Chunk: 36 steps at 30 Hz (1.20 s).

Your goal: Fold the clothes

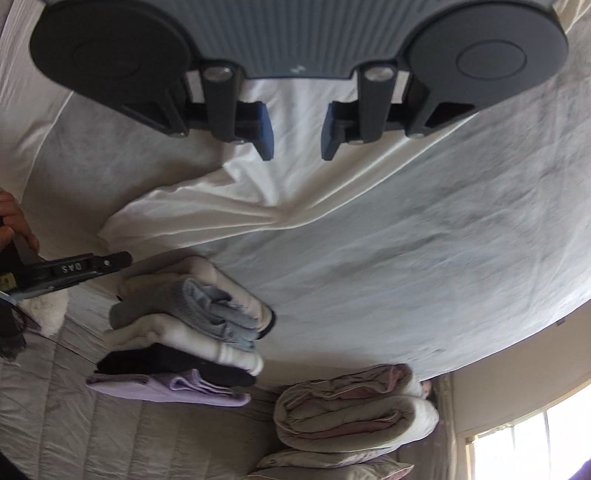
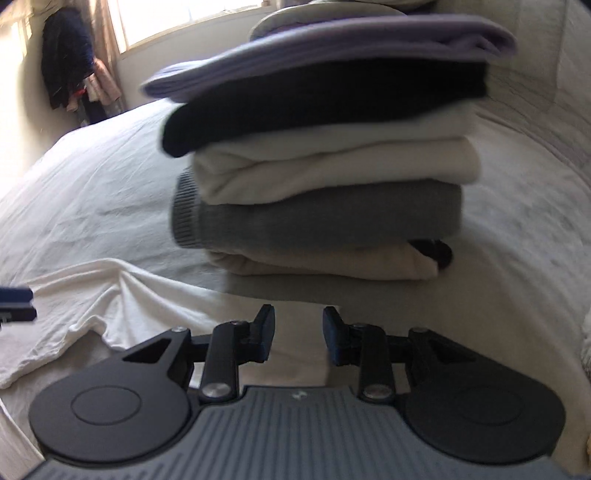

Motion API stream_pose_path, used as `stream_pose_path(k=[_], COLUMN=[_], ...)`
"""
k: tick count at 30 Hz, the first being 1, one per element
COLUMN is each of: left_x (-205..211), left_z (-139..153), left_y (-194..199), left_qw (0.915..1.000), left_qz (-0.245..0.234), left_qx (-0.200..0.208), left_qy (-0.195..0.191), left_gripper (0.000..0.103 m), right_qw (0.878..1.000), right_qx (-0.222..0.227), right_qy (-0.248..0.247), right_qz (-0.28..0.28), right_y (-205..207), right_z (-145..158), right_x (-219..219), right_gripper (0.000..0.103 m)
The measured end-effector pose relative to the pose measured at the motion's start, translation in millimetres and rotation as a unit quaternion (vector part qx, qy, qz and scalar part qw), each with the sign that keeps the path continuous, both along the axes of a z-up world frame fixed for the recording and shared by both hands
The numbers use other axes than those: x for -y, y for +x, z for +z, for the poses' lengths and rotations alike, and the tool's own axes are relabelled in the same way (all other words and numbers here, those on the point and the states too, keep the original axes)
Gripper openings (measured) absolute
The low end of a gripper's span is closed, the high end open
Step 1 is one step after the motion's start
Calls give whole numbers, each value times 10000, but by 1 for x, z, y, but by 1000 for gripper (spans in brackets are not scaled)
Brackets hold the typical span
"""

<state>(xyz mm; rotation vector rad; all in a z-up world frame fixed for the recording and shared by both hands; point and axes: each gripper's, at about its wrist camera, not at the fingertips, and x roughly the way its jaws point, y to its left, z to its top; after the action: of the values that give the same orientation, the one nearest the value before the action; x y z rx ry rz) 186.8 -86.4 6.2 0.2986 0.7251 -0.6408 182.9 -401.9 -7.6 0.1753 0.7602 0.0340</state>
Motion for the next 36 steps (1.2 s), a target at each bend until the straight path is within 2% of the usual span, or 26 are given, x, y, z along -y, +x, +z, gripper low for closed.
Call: stream_pose_path(k=[5, 10, 13, 15, 16, 17, 19, 24, 26, 28, 30, 31, 32, 33, 35, 36], left_x=[67, 127, 157, 174, 182, 188, 199, 211, 216, 217, 214, 210, 205, 200, 188, 181], left_z=[-17, -39, -46, -49, -50, -49, -46, -36, -38, -37, -32, -28, -24, -21, -15, -13], left_y=[-17, -31, -36, -36, -35, -34, -31, -20, -13, -12, -18, -23, -29, -34, -42, -45], left_qw=[9975, 9946, 9935, 9937, 9943, 9953, 9973, 9980, 9967, 9962, 9958, 9959, 9966, 9971, 9978, 9981], left_qz=[-692, -980, -934, -819, -743, -658, -484, -193, -104, -82, -138, -191, -239, -285, -338, -336], left_qx=[65, 258, 560, 641, 643, 600, 497, 23, -249, -355, -326, -240, -128, -11, 195, 279], left_qy=[148, 237, 346, 414, 423, 368, 230, -608, -765, -796, -848, -847, -784, -710, -540, -439], left_gripper=[34, 34, 34, 33, 23, 4, 1, 1, 4, 5, 18, 30, 40, 42, 45, 47], right_qw=[9980, 9973, 9984, 9985, 9986, 9984, 9981, 9972, 9971, 9977, 9980, 9981, 9982, 9982, 9981, 9975], right_qx=[-2, 189, 223, 301, 370, 432, 490, 431, 376, 283, 188, 143, 106, 75, 46, 37], right_qy=[627, 702, 449, 303, 203, 114, -6, -166, -110, 67, 254, 342, 412, 476, 599, 700], right_qz=[-119, 90, 270, 334, 333, 336, 377, 596, 645, 612, 542, 493, 432, 361, 164, 66], right_y=[0, 0, 4, 7, 9, 11, 15, 24, 25, 24, 21, 19, 16, 12, 2, -3], right_z=[-14, -25, -25, -23, -20, -17, -12, -8, -8, -6, -4, -2, -1, 0, 3, 4], right_x=[24, 24, 20, 19, 18, 18, 18, 16, 18, 22, 27, 30, 33, 37, 43, 46], right_gripper=[32, 32, 1, 1, 1, 1, 1, 1, 1, 1, 5, 12, 13, 15, 39, 40])
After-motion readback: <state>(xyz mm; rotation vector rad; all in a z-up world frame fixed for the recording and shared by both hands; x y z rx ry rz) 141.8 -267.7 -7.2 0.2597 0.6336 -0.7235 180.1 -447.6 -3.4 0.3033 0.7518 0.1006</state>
